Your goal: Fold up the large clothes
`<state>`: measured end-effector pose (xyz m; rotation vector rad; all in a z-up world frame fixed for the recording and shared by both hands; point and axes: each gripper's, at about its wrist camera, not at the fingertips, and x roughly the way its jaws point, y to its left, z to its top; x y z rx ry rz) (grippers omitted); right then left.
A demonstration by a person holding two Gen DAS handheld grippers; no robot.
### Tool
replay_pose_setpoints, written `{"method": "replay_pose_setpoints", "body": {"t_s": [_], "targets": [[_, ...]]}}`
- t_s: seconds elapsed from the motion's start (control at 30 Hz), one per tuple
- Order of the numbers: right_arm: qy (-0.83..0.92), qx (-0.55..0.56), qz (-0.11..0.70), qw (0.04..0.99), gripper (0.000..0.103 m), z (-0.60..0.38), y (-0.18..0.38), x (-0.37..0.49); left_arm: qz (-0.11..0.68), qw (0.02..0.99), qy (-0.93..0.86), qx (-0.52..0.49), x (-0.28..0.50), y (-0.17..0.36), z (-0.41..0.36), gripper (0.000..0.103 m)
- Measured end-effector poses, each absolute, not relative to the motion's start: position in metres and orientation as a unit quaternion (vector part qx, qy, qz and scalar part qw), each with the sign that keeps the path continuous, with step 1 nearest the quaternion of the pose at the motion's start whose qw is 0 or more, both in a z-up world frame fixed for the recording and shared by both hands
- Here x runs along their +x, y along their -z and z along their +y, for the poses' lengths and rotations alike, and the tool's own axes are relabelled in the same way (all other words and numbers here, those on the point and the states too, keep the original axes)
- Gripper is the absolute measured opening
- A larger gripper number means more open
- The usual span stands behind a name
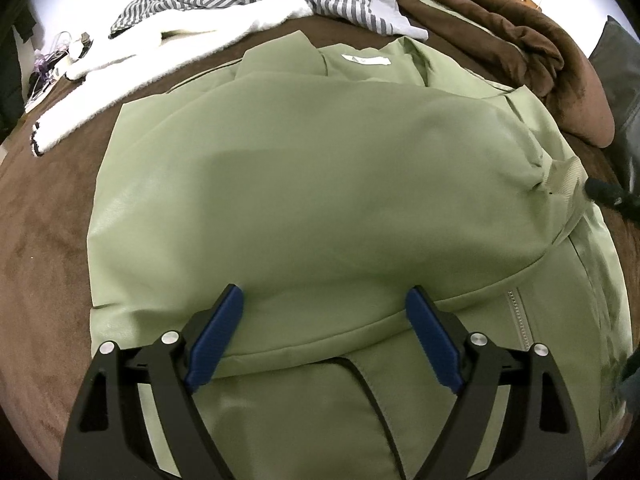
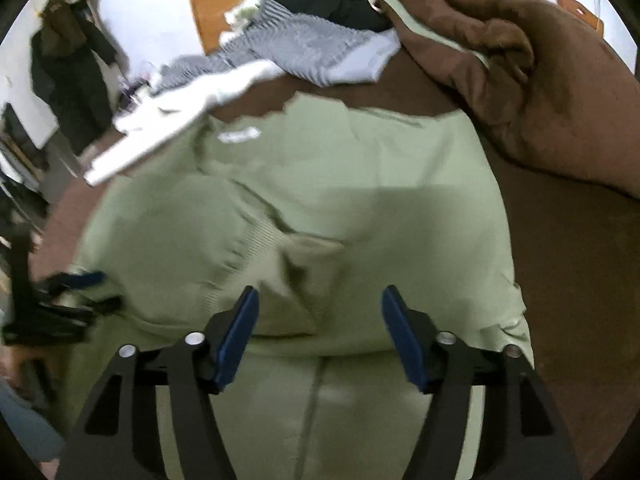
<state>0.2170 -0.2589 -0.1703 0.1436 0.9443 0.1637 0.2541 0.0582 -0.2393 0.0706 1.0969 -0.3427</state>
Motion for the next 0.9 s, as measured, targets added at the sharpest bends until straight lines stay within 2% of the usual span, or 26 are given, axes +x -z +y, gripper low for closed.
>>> {"method": "replay_pose_setpoints", "body": {"t_s": [0.13,0.17,0.5,0.73,0.9], "targets": [[-0.118,0.061,0.454,0.881,0.031,-0.230,0.157,0.226,0.520,0.839,0.158,0.033,0.255,0.239,0.058,0.083],[-0.121,0.058,0.455,0.880,0.030,-0.224,0.157,0.228,0.520,0.839,0.157,0.032,0.255,0.239,0.058,0.083],[-0.080,0.053,0.523,0.847,0.028,-0.217,0.205,0.233,0.524,0.834,0.167,0.040,0.255,0.240,0.056,0.085],[-0.094,0.127,0.516,0.842,0.028,-0.236,0.219,0.237,0.515,0.841,0.163,0.042,0.252,0.242,0.055,0.085],[-0.089,0.117,0.514,0.845,0.029,-0.231,0.215,0.236,0.510,0.844,0.161,0.040,0.250,0.241,0.055,0.086]]}}
